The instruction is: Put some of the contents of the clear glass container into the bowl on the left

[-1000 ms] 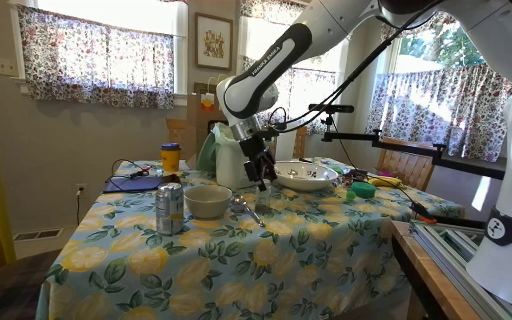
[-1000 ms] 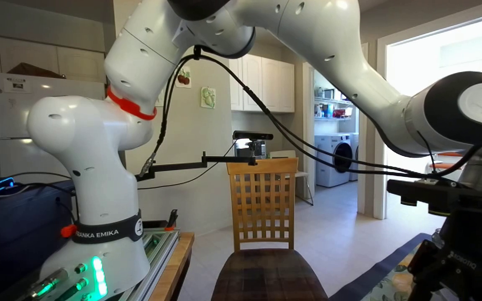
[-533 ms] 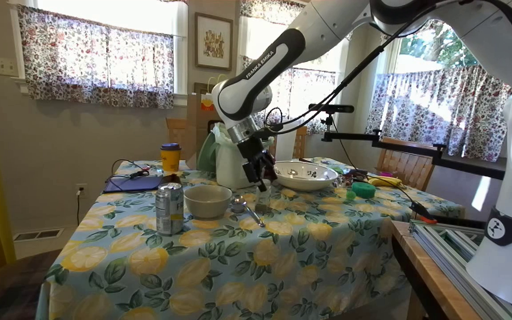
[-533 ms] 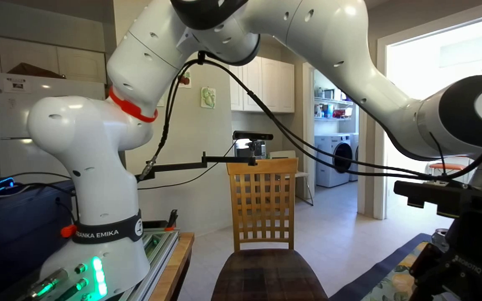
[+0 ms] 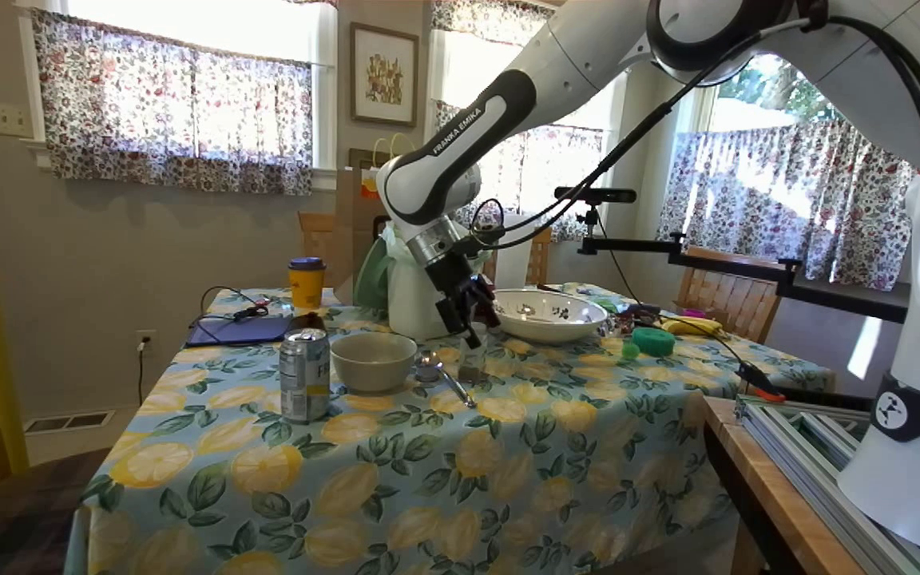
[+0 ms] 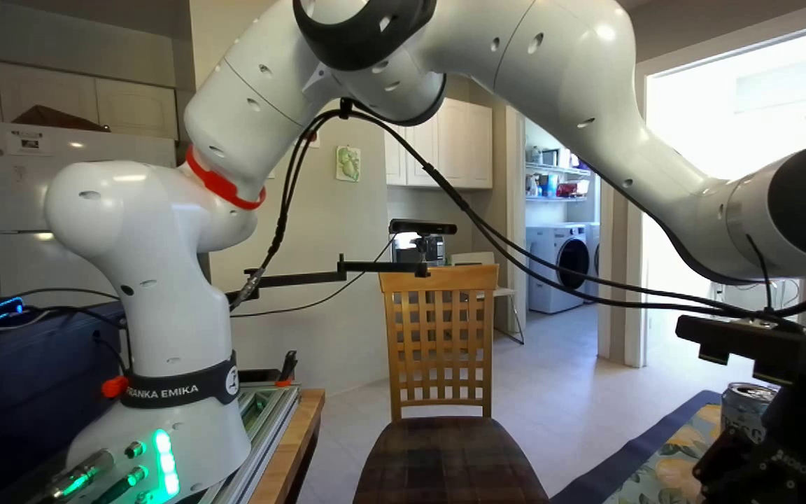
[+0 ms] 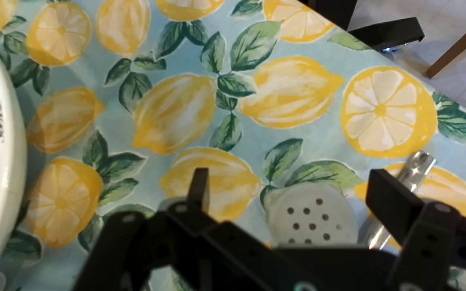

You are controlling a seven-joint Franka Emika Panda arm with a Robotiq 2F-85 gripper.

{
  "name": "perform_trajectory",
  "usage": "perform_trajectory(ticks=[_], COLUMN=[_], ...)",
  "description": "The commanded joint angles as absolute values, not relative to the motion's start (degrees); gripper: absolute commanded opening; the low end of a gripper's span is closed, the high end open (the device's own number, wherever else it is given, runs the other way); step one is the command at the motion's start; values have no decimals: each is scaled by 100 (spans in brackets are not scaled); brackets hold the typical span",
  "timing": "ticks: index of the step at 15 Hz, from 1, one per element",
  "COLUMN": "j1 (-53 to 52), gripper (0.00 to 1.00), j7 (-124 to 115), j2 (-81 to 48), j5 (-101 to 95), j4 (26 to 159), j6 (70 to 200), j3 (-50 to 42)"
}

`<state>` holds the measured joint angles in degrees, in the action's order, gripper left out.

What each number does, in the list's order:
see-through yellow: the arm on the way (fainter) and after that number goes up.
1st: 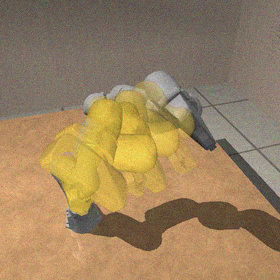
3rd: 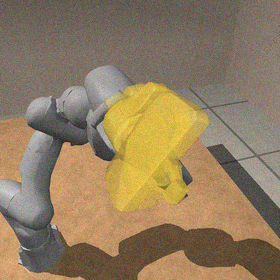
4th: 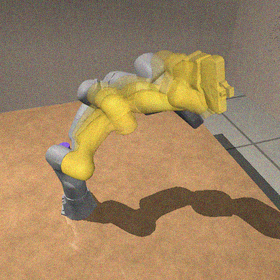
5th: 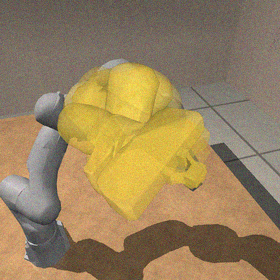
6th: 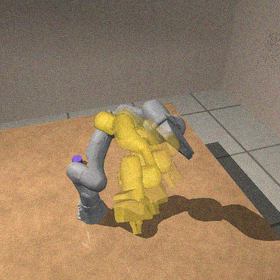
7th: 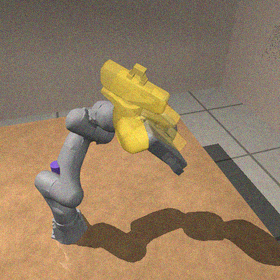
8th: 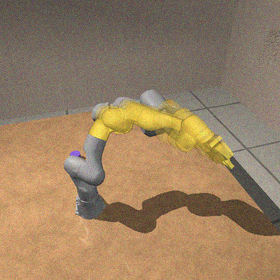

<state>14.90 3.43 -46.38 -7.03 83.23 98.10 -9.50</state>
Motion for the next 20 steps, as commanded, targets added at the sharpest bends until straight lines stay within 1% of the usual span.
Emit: perform_trajectory(ticks=[1, 9, 20], j1=[1627, 1633, 1676], gripper=[100, 100, 100], j7=[543, 924, 970], j2=[-5004, -5252, -5419], j5=[-576, -550, -589], j4=[7745, 7409, 7165], j6=[9553, 9546, 9206], j3=[-881, -703, -729])
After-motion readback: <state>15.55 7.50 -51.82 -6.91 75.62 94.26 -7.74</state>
